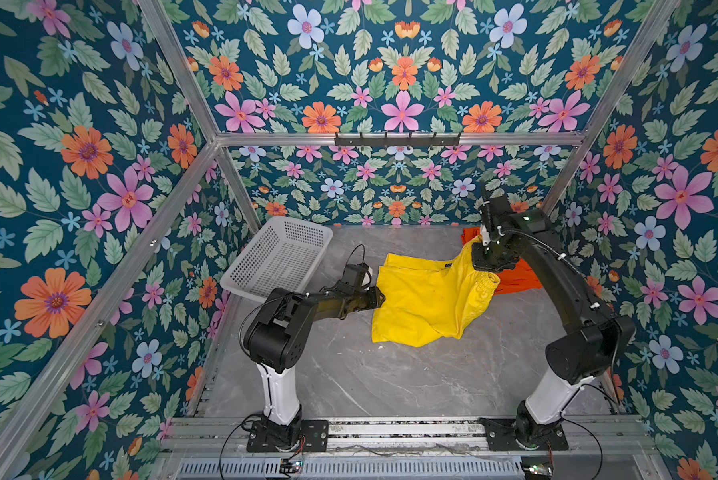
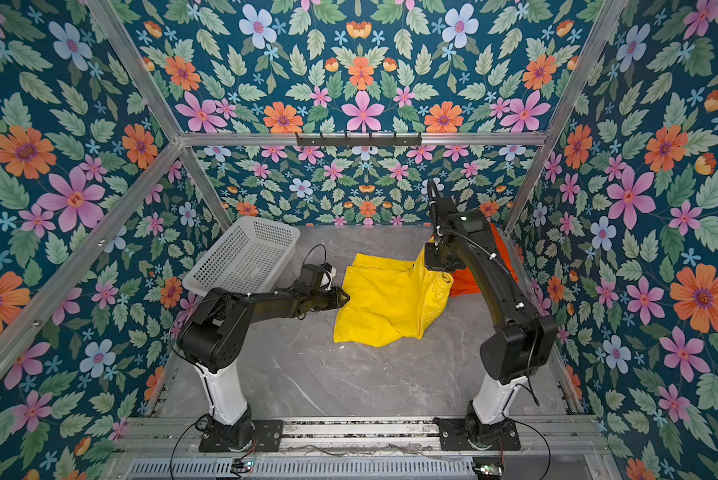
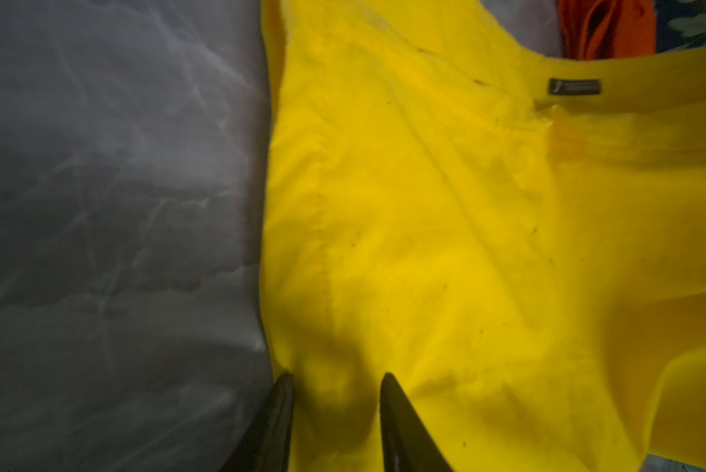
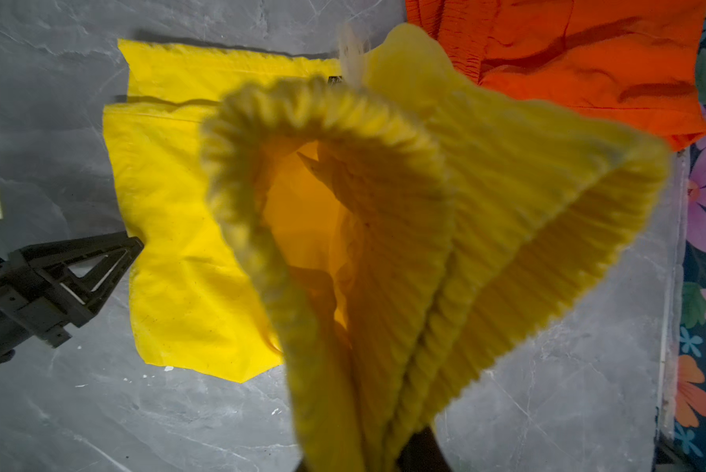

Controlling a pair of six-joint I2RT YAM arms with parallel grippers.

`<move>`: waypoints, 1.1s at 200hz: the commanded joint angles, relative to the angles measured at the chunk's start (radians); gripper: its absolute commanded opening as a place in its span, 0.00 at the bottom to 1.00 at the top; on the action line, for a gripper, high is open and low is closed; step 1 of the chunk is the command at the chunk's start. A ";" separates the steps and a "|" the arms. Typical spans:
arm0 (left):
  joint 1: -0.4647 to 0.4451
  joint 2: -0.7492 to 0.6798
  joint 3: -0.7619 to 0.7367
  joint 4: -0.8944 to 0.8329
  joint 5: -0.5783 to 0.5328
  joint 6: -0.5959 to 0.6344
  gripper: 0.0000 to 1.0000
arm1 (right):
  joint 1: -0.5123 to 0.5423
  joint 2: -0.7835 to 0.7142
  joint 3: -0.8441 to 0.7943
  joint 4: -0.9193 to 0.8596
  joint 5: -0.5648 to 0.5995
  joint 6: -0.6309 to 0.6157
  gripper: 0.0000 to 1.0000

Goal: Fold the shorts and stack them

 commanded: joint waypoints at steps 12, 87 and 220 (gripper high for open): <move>-0.001 0.042 -0.003 0.052 0.009 -0.030 0.29 | 0.091 0.121 0.145 -0.066 0.095 0.022 0.14; -0.002 0.041 -0.039 0.083 0.003 -0.033 0.27 | 0.270 0.417 0.401 -0.055 -0.004 0.079 0.17; 0.064 -0.338 -0.129 0.005 -0.062 -0.056 0.49 | 0.175 0.219 -0.019 0.422 -0.387 0.071 0.54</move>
